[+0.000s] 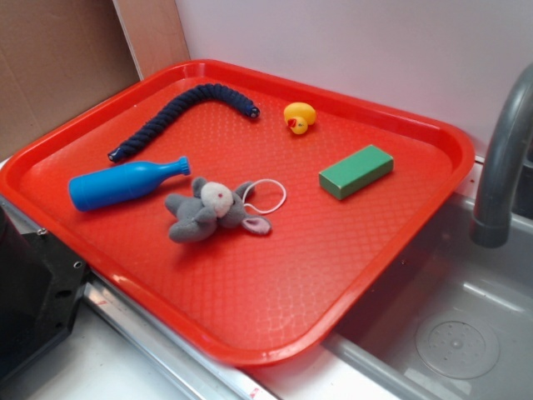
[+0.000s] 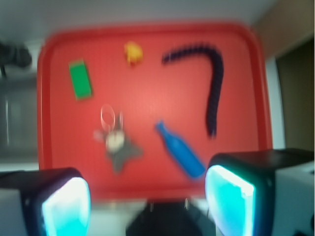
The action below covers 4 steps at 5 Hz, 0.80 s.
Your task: Grab the blue rope.
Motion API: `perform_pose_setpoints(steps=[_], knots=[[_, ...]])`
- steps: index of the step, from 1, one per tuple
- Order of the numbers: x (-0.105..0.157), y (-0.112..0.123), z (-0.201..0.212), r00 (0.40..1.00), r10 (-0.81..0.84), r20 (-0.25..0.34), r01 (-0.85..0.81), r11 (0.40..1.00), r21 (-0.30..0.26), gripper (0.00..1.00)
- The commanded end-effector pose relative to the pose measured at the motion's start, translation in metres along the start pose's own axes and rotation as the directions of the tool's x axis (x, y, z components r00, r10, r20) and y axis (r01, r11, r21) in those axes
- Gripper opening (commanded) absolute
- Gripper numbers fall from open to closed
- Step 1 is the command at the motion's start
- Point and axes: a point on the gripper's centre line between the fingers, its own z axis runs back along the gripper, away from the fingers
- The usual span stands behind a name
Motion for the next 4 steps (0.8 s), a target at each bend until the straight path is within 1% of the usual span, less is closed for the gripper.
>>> perform_pose_setpoints(steps=[1, 2, 3, 4], knots=[[0.079, 0.069, -0.055, 0.995, 0.103, 0.004, -0.103, 0.993, 0.065, 1.00], [0.081, 0.090, -0.093, 0.996, 0.086, -0.023, -0.082, 0.990, 0.114, 1.00], [0.072, 0.105, -0.137, 0.996, 0.045, -0.074, -0.034, 0.989, 0.145, 1.00], [0.067, 0.103, -0.154, 0.996, 0.011, -0.094, 0.003, 0.990, 0.143, 1.00]])
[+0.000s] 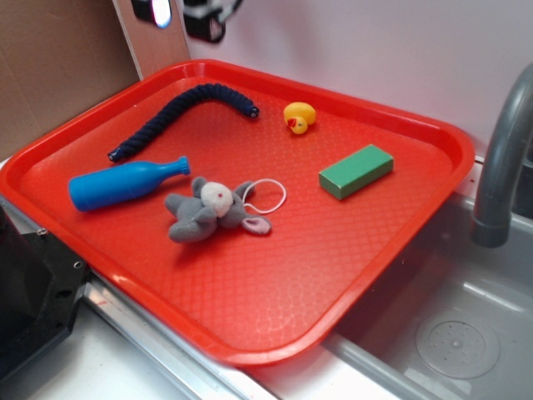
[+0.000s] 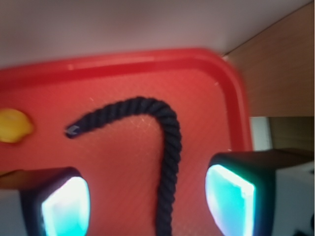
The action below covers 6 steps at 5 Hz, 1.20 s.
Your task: Grab the blue rope.
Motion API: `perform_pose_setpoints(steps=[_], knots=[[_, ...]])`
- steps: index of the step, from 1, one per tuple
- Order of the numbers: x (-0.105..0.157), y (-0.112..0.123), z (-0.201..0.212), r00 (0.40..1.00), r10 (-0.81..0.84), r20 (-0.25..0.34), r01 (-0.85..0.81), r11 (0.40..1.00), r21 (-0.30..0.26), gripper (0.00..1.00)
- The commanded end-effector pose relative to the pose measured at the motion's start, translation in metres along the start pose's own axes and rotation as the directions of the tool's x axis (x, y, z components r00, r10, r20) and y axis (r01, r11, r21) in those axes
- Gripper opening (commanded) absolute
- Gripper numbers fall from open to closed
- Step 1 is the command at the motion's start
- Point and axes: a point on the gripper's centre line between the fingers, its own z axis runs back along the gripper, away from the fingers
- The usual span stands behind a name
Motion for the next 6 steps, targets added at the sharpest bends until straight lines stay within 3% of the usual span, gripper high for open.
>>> perform_pose_setpoints(steps=[1, 4, 5, 6], knots=[[-0.003, 0.007, -0.018, 1.000, -0.027, 0.008, 0.026, 0.999, 0.022, 1.00], [-0.010, 0.014, -0.085, 0.995, 0.016, -0.095, -0.009, 0.998, 0.070, 1.00], [-0.013, 0.017, -0.087, 0.994, 0.033, -0.100, -0.026, 0.998, 0.065, 0.00], [-0.012, 0.018, -0.083, 0.994, 0.043, -0.102, -0.036, 0.997, 0.073, 0.00]])
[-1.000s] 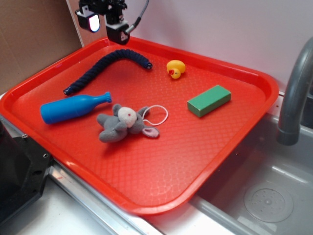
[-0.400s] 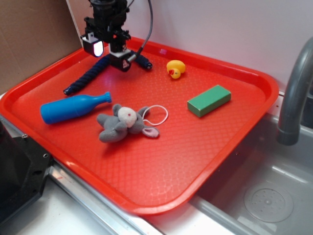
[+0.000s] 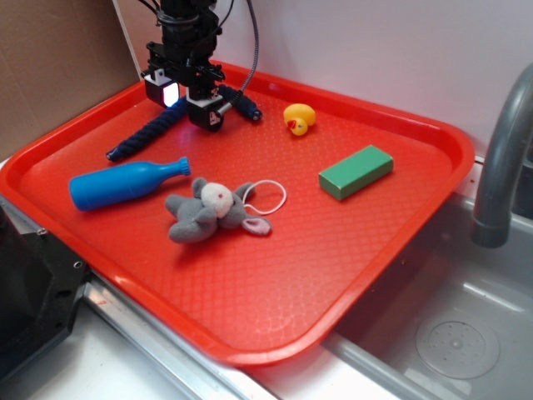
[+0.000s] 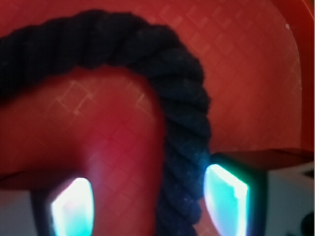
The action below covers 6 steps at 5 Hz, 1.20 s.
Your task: Grab the blue rope.
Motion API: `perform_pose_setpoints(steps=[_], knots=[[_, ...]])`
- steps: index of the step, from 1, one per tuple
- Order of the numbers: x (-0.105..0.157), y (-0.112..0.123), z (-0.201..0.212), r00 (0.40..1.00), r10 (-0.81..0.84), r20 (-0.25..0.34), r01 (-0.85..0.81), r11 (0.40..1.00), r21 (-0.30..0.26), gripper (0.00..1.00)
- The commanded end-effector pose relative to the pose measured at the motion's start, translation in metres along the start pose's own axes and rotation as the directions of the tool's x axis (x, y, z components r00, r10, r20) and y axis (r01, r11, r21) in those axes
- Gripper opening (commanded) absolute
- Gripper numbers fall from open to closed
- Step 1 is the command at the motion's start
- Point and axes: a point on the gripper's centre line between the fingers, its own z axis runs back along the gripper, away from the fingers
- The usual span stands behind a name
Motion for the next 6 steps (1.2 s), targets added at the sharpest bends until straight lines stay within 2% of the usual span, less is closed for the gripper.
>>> perform_pose_setpoints(steps=[1, 2, 3, 4, 5, 6], knots=[[-0.006, 0.012, 0.008, 0.996, 0.088, -0.014, -0.088, 0.996, 0.001, 0.00], [-0.010, 0.011, 0.039, 0.991, 0.133, -0.008, -0.133, 0.991, -0.010, 0.00], [-0.028, -0.010, 0.092, 0.989, 0.147, 0.028, -0.145, 0.988, -0.058, 0.00], [-0.073, -0.038, 0.144, 0.983, 0.165, 0.080, -0.147, 0.971, -0.186, 0.00], [-0.107, -0.042, 0.193, 0.977, 0.187, 0.098, -0.161, 0.961, -0.226, 0.00], [-0.128, -0.029, 0.238, 0.966, 0.221, 0.133, -0.180, 0.947, -0.266, 0.00]])
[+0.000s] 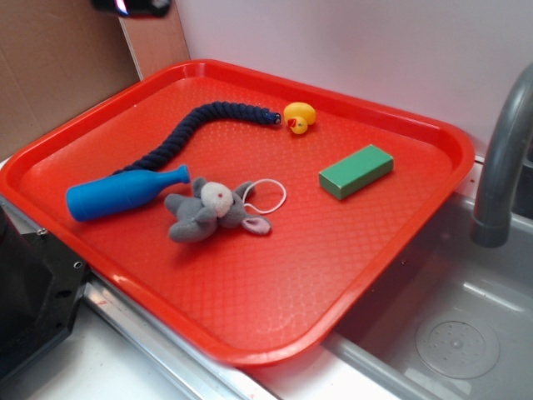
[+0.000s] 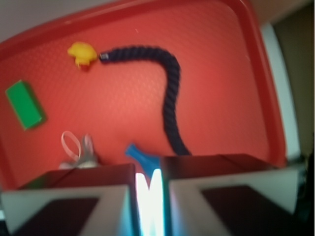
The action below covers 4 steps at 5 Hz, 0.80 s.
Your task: Grab the blue rope.
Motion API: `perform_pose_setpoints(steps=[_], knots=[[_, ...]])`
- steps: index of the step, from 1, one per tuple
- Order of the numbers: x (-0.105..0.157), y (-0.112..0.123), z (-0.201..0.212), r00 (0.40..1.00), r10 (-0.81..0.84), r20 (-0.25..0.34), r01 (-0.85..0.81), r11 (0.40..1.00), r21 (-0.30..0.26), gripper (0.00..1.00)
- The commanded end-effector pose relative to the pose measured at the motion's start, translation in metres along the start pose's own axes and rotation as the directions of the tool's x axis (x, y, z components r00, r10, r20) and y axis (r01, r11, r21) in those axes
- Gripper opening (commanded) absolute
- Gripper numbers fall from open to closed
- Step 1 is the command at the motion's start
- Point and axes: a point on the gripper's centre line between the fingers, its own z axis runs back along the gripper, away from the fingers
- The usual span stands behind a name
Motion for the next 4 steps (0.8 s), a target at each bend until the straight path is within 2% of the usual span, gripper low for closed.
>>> perform_pose_setpoints(steps=[1, 2, 3, 4], knots=[[-0.020, 0.011, 0.094, 0.995, 0.002, 0.095, 0.001, 0.999, -0.032, 0.00], [-0.018, 0.014, 0.083, 0.997, 0.026, 0.079, -0.027, 1.000, 0.006, 0.96], [-0.018, 0.014, 0.083, 0.997, 0.026, 0.079, -0.027, 1.000, 0.006, 1.00], [-0.018, 0.014, 0.083, 0.997, 0.026, 0.079, -0.027, 1.000, 0.006, 1.00]])
